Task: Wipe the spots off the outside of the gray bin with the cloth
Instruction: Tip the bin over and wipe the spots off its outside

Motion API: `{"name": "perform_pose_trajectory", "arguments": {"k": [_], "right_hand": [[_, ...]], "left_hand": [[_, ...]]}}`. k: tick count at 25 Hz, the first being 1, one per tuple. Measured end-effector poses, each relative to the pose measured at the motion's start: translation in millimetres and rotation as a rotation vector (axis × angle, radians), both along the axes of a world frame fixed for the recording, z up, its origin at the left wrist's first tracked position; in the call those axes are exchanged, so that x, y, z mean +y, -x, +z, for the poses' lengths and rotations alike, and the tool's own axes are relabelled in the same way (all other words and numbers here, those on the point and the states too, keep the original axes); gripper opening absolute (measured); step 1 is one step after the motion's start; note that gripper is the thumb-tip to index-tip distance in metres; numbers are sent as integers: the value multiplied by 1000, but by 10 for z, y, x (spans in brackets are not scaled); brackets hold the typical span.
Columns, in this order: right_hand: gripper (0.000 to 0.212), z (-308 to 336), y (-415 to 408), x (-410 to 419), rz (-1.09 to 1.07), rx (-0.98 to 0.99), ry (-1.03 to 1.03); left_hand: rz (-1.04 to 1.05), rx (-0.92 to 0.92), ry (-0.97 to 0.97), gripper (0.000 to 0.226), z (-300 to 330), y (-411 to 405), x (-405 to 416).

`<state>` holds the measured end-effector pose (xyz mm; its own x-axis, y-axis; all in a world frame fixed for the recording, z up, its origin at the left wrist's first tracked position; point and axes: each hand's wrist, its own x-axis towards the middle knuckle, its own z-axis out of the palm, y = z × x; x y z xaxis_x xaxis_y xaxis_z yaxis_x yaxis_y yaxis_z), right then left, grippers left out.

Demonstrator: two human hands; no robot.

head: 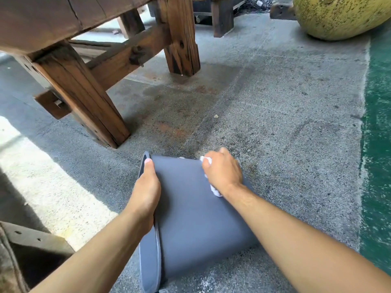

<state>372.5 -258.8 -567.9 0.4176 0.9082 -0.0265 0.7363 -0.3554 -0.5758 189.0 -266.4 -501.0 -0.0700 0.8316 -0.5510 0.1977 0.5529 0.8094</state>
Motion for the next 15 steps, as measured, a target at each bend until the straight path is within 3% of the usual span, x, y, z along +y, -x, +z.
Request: {"name": "perform_pose_trajectory", "arguments": {"k": [4,8,12,15], "right_hand": [[29,-346,-494,-155,-193,2,99],[29,-516,-774,-400,-384,148,168],[27,-280,-698,-518,-355,52,-47],[24,138,-418,-498,-167,101,-261]], "left_hand": [[64,25,2,74,23,48,-22],[20,-64,4,69,34,12,-13],[-67,-127,39,78,60,-42,-16],[-83,-190,64,81,80,-81,-27]]}}
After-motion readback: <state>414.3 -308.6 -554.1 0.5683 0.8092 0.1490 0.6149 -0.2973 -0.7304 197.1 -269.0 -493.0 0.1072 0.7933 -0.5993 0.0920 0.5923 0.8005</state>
